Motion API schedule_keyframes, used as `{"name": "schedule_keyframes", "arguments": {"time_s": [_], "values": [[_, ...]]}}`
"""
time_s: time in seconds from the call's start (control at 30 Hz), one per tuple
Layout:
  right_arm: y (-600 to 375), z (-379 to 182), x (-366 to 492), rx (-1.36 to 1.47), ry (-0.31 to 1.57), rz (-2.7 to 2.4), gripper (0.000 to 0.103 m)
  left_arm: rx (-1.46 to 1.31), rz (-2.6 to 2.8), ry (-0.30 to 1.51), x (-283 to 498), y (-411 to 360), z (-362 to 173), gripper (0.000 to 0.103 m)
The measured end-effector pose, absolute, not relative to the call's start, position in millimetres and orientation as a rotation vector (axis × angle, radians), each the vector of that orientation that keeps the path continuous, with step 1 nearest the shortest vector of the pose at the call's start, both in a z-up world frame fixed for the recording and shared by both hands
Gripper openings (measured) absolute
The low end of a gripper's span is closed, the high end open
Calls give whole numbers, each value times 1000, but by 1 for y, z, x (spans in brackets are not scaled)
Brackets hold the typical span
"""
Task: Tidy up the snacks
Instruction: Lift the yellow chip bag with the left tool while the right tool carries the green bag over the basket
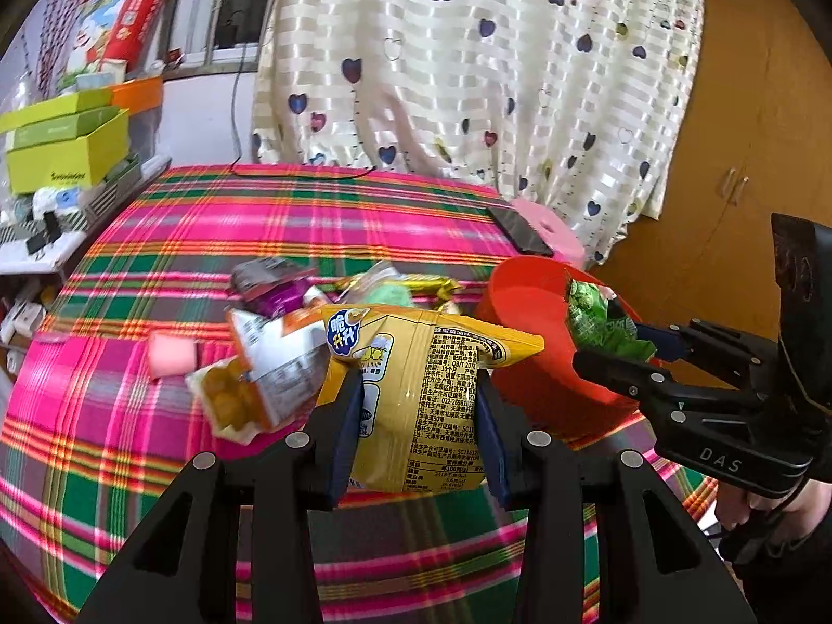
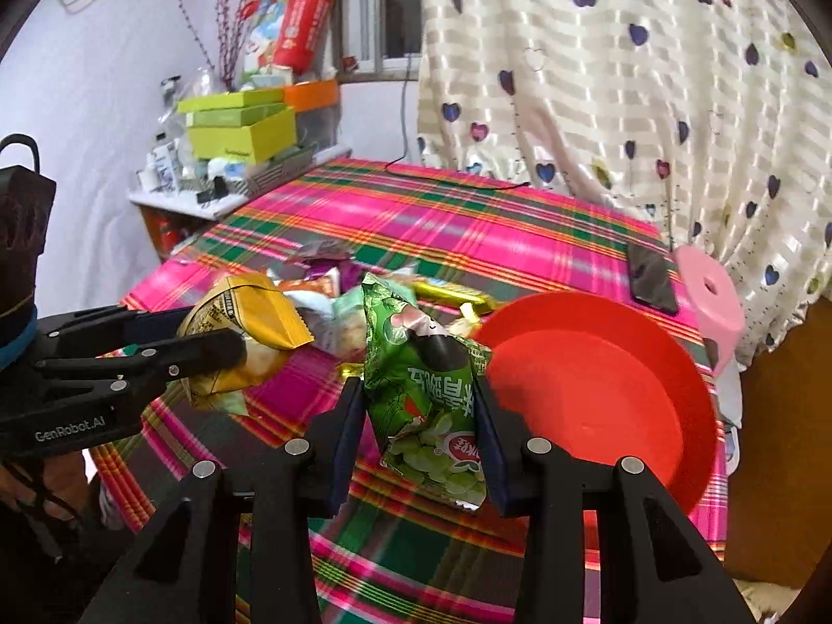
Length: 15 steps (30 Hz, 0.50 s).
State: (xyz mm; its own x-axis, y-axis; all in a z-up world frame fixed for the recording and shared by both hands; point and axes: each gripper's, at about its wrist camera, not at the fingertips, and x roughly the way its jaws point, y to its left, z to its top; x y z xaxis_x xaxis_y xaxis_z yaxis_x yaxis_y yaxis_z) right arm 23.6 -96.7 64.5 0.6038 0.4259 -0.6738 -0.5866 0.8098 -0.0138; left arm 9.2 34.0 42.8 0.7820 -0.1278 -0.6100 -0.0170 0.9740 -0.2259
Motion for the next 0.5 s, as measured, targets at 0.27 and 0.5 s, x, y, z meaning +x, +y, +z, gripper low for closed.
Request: {"name": "schedule_keyframes", "arguments": {"time_s": [0.27, 0.5], "values": [[-124, 66, 32, -207, 707, 543, 39, -199, -104, 673, 27, 10, 52, 42], [-141, 64, 41, -190, 708, 513, 39, -178, -137, 682, 45, -8, 56, 42]]}}
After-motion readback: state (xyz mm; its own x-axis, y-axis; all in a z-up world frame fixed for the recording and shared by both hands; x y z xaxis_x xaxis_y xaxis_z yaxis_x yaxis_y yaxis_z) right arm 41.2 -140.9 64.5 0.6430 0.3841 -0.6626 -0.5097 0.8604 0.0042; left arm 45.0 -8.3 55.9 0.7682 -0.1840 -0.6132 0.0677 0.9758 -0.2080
